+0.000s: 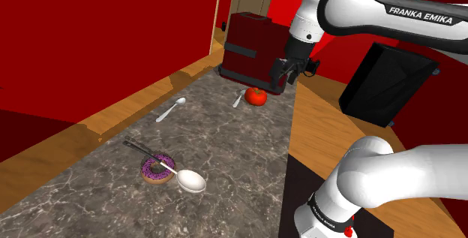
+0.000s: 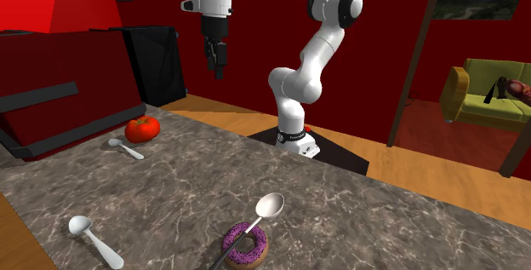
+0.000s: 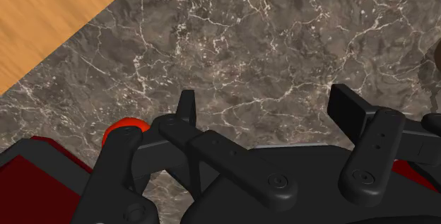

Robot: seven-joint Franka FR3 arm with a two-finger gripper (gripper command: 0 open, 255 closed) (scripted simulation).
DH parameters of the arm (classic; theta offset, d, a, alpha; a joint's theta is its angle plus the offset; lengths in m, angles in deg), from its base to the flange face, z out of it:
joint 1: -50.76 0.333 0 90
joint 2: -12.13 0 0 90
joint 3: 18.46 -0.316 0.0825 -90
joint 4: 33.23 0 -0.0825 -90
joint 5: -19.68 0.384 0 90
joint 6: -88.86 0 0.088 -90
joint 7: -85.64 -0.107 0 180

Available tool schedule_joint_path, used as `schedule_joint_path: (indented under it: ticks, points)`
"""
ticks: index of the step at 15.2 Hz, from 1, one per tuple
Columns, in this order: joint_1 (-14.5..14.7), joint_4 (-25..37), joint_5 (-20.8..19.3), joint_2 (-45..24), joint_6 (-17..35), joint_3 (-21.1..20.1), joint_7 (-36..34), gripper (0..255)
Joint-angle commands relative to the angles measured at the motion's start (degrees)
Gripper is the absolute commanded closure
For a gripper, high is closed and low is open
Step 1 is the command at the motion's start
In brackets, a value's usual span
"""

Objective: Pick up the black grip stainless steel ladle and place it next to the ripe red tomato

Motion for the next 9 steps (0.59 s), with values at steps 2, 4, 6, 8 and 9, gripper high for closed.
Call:
schedule_joint_path:
  ticks: [2,4,6,8,9]
  points:
    - [0.6,-0.1,0.4,-1.0,1.0,-1.1,-0.6,0]
    - [1.8,0.0,1.1,-3.3,3.1,-3.3,-1.7,0]
    - [2.9,0.2,1.7,-5.7,5.1,-5.5,-2.9,0]
    - [3.9,0.6,2.1,-8.3,7.1,-7.7,-4.0,0]
    - [4.3,0.9,2.2,-9.7,8.1,-8.8,-4.6,0]
